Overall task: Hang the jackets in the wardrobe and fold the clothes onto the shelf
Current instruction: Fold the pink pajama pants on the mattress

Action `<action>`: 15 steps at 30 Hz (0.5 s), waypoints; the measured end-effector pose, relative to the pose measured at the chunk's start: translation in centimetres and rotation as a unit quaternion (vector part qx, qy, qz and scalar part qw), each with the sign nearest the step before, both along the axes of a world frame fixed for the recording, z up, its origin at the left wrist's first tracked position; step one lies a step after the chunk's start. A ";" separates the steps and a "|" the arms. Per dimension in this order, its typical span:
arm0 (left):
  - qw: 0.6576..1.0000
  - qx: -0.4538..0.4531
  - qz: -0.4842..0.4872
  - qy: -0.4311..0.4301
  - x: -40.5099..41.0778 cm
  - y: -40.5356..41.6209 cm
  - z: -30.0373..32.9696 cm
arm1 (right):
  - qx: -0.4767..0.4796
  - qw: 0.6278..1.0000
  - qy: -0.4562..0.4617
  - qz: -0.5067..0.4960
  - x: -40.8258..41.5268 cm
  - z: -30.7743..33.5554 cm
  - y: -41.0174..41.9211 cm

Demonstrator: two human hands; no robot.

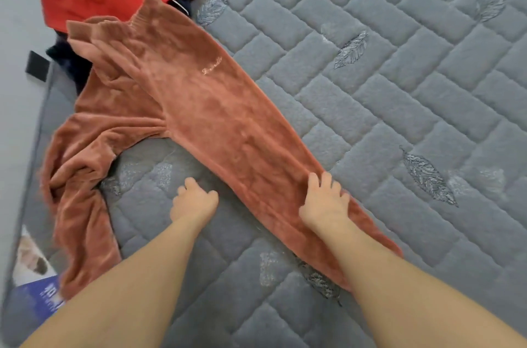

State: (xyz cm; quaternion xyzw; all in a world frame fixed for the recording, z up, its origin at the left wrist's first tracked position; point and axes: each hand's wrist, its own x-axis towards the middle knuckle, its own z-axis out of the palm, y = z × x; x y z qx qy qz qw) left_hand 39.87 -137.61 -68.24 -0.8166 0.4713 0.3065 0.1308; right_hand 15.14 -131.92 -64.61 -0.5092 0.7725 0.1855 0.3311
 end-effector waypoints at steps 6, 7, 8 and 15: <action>0.992 -0.061 -0.003 -0.107 10.6 -0.1 2.0 | -0.032 0.980 -0.139 0.135 14.3 0.1 -4.8; 0.991 -0.063 0.013 -0.114 12.7 0.3 2.3 | -0.022 0.977 -0.162 0.137 16.5 0.0 -5.6; 0.990 -0.056 0.034 -0.122 14.9 0.9 2.5 | -0.011 0.974 -0.182 0.134 18.4 -0.2 -6.4; 0.980 0.105 0.153 -0.067 28.8 7.3 1.0 | 0.052 0.952 -0.301 -0.006 31.0 -2.4 -11.3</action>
